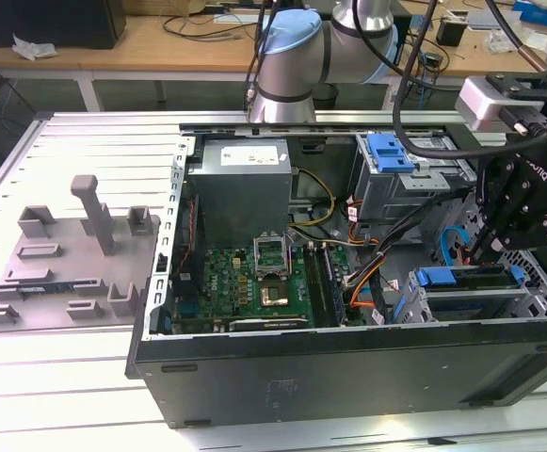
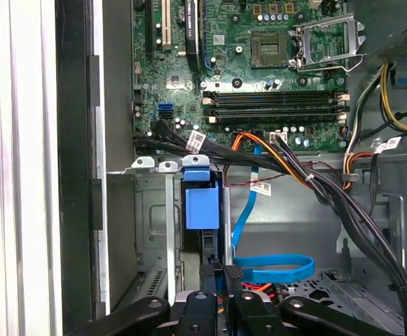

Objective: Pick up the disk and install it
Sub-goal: 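Insert the second disk wire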

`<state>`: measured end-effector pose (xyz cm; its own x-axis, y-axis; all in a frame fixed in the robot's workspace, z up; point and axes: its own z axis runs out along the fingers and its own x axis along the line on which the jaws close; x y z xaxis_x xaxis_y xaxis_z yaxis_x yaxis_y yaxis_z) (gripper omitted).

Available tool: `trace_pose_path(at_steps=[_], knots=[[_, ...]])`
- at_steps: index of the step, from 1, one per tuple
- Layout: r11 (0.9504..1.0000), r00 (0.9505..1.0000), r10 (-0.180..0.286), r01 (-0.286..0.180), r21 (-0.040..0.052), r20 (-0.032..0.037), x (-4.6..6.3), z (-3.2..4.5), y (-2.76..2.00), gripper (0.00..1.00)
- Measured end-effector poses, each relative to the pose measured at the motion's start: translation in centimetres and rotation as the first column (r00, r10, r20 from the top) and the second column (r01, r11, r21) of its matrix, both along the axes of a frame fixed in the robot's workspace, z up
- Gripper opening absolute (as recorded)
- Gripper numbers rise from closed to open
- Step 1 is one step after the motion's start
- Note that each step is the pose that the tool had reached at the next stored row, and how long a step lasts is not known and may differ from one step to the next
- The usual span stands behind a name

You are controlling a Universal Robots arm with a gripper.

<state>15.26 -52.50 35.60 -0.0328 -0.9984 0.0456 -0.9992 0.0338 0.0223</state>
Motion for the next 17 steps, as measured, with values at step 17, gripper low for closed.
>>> trace_pose_path(at_steps=[17], knots=[[0.9999,1.0,0.0,0.0,0.0113,0.0,0.0,-0.18,-0.49,0.16]])
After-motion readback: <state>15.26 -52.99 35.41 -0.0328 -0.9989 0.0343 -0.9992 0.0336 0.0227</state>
